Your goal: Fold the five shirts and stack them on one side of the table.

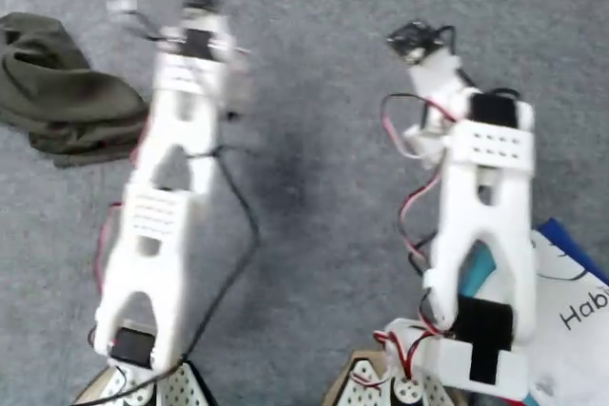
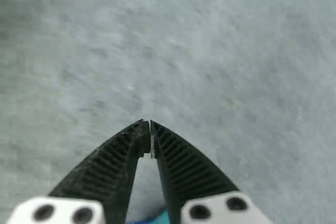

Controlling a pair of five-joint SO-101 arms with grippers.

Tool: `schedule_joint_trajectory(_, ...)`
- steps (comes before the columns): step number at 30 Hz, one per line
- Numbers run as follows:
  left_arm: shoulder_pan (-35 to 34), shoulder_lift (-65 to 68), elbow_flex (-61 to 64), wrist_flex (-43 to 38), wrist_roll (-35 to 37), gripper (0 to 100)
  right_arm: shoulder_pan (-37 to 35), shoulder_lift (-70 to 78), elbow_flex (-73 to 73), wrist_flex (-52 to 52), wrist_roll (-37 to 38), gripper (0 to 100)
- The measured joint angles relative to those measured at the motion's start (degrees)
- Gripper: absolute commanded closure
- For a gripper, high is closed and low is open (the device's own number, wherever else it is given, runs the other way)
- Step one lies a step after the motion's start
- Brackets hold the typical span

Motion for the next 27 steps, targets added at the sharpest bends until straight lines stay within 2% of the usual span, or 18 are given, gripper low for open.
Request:
schedule_joint_trajectory(5,11.4,0.0,0.1,0.0,0.0,98,5.4,0.0,0.3,-1.3,1.7,99.2)
schedule_joint_trajectory(8,10.6,0.0,0.1,0.0,0.0,98,6.5,0.0,0.3,-1.4,1.7,99.2)
schedule_joint_trajectory(11,3.2,0.0,0.1,0.0,0.0,98,6.6,0.0,0.3,-1.4,1.7,99.1)
schedule_joint_trajectory(16,-17.5,0.0,0.1,0.0,0.0,89,1.9,0.0,1.9,-3.9,-0.3,99.0)
schedule_joint_trajectory(22,-36.0,0.0,-5.6,0.0,0.1,84,-13.5,1.4,10.5,-19.3,-8.4,98.9)
schedule_joint_trajectory(27,-43.3,0.2,-15.5,-0.9,0.1,84,-25.6,8.0,11.9,-35.2,-16.1,97.2)
